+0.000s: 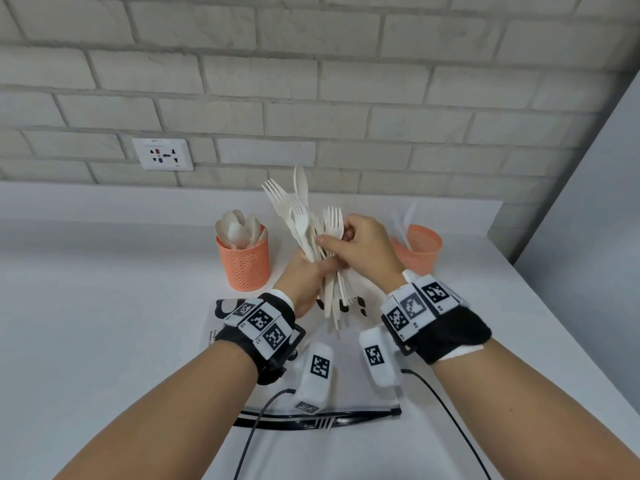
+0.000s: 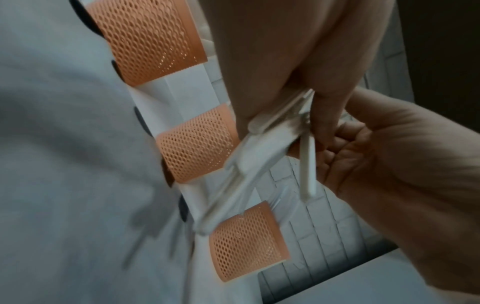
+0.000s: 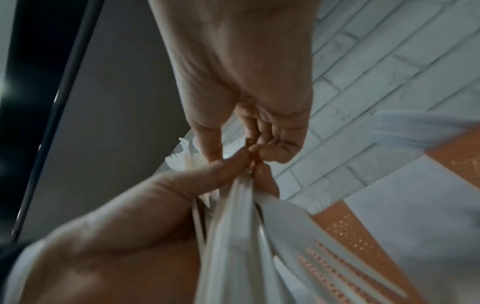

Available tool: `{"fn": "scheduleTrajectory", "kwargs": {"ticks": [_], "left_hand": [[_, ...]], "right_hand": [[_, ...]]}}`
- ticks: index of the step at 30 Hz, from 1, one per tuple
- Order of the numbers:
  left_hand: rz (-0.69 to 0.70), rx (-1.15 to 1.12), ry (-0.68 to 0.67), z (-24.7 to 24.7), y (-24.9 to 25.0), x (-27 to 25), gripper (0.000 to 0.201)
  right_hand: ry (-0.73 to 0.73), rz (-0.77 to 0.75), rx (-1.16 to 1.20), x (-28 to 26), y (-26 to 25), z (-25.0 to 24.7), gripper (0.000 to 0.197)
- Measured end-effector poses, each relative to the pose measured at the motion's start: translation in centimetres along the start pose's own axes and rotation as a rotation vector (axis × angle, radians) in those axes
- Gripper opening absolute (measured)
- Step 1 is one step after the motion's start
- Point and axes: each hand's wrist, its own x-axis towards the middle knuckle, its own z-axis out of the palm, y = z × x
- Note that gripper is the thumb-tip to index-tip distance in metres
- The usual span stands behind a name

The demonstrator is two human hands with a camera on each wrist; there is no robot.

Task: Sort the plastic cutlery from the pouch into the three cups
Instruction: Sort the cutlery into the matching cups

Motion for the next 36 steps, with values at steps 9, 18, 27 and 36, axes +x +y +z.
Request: {"fn": "scheduleTrajectory", "kwargs": {"ticks": [9, 18, 27, 36], "left_hand": [[-0.049, -0.115, -0.04, -2.5, 0.9, -1.2, 0.029], [-0.146, -0.204, -0.222, -4.2, 1.5, -2.3, 0.015], [-0.207, -0.157, -0.3, -4.6, 1.3, -2.2, 0.015], [-0.233, -0.112, -0.277, -3.7, 1.3, -1.9, 0.001]], "right_hand": [[-0.147, -0.046, 0.075, -0.9, -2.1, 0.7, 0.025], [-0.122, 0.045, 0.393, -0.1, -2.1, 1.2, 0.016], [-0.207, 0.083, 0.4, 1.0, -1.9, 1.6, 0.015], [-0.072, 0.146, 0.35, 1.5, -2.2, 0.9, 0.012]]}}
